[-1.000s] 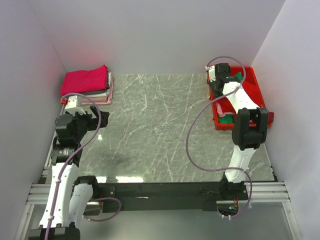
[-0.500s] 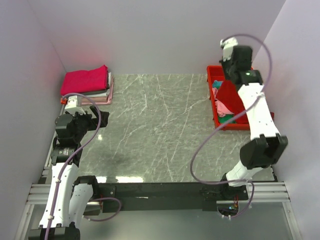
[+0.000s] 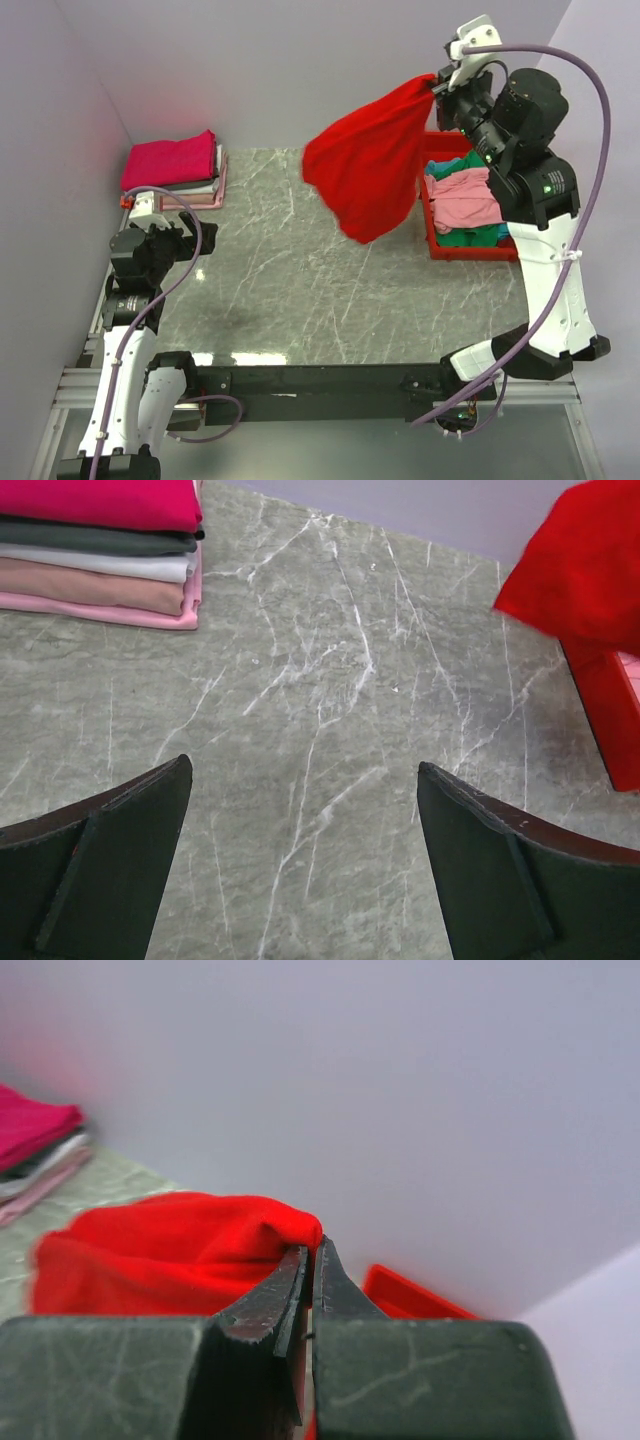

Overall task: Fold and stack the t-shirts
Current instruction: Grab the tshirt from the pile, then move the tshirt to the center of the board

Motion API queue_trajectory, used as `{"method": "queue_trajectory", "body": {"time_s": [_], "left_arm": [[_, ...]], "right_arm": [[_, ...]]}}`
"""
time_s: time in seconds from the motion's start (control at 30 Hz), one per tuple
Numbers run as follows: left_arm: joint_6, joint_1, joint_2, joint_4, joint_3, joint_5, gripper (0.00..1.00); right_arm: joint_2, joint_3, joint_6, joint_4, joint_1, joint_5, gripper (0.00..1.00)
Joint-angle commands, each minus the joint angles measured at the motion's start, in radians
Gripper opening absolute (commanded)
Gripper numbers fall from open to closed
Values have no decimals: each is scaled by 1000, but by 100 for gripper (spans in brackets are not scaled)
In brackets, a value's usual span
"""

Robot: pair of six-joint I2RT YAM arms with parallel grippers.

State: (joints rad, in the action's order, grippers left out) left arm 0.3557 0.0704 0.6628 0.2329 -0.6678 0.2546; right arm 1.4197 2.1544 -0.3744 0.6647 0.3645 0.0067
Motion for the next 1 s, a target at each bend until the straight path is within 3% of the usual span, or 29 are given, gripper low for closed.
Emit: {"method": "queue_trajectory", "body": {"time_s": [0.0, 0.27, 0.3, 0.33, 0.4, 0.43, 0.53, 0.77, 0.97], "left_arm": [[-20, -3, -11, -21, -7, -14, 99], [-23, -4, -17, -21, -6, -21, 99], [-23, -4, -17, -21, -6, -20, 99], [-23, -4, -15, -21, -6, -18, 99], [-23, -3, -19, -20, -7, -20, 99], [-23, -3, -20, -20, -7, -17, 99], [-20, -3, -22, -29, -4, 24, 99], [0, -3, 43, -102, 16, 279, 99], [28, -89, 201, -78, 1, 419, 91]], "right_arm": [[10, -23, 52, -34, 42, -69, 0], [-8, -403, 107, -157, 145, -235, 1], [-1, -434, 108, -163, 151, -249, 7], [17, -464, 101, -165, 154, -257, 24], [38, -528, 97, -168, 154, -240, 45], [54, -545, 92, -165, 148, -223, 62], [45, -606, 78, -162, 101, -246, 73], [-59, -832, 2, -96, -80, -647, 77], [-166, -1089, -139, -66, -101, -884, 76]]}}
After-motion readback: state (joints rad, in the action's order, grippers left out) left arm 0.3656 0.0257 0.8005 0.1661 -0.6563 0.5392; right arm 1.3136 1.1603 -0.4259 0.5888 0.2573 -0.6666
